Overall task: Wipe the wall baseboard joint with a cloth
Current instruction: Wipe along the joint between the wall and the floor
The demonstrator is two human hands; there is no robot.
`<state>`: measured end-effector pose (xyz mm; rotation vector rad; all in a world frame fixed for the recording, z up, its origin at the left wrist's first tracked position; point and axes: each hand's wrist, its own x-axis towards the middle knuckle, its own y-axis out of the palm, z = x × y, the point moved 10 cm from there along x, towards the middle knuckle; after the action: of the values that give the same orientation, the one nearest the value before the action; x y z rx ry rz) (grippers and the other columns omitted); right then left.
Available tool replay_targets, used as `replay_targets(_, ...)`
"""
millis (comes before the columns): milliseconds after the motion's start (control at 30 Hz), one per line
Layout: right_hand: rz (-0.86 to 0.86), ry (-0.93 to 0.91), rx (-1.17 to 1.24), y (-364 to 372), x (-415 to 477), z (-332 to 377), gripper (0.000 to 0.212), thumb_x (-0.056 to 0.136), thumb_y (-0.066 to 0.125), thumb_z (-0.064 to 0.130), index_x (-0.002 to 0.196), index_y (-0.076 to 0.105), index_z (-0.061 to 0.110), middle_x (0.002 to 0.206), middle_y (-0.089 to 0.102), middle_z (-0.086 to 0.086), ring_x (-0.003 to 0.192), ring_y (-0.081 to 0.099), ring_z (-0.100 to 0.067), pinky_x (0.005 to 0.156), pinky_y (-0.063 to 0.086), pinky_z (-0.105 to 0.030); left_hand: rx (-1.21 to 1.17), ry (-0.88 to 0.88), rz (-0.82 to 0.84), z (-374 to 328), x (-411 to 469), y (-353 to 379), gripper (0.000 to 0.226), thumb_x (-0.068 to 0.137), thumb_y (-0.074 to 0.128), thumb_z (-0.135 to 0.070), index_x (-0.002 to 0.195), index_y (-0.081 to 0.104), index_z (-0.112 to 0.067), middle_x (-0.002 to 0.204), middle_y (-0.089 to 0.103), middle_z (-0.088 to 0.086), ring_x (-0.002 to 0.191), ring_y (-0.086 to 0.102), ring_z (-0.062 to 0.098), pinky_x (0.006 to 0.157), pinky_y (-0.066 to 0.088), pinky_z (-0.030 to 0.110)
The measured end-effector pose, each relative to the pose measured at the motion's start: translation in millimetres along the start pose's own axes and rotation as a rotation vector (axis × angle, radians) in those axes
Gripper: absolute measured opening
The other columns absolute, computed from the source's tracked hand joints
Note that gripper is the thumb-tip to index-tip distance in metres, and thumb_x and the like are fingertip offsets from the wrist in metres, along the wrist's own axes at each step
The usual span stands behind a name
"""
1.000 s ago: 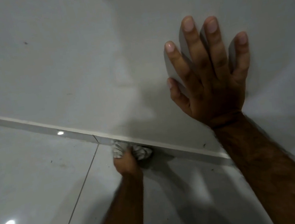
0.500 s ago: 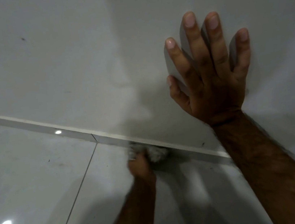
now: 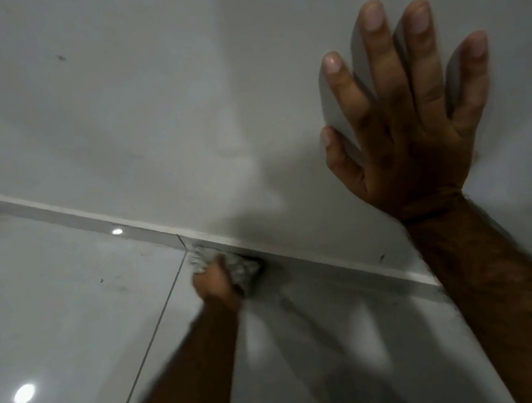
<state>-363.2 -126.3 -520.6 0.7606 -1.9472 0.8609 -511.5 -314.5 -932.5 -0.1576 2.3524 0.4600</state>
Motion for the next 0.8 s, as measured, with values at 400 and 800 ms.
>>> replay_targets(400,0.027,0.018,0.016,0,1,3,0.071,0.096,0.059,0.044,0.161,0.038,0.024,0.167,0.027,-0.005,0.16,0.008,-0.023,0.129,0.001,-0.05,0.173,0.042,0.008,21,-37,17,0.013,0.08,0.074,0.003,0.083,0.07,-0.01,0.066,0.077,0.002,0.058,0.074,0.019,0.055,0.06,0.027)
replay_targets(800,0.016,0.021,0.033,-3,1,3,0.068,0.095,0.062,0.042,0.158,0.045,0.023,0.164,0.04,-0.007,0.156,0.025,-0.027,0.129,0.004,-0.05,-0.033,-0.082,0.014,4,-34,33,0.031,0.091,0.045,0.005,0.066,0.039,-0.012,0.045,0.048,0.005,0.025,0.043,0.012,0.031,0.033,0.013)
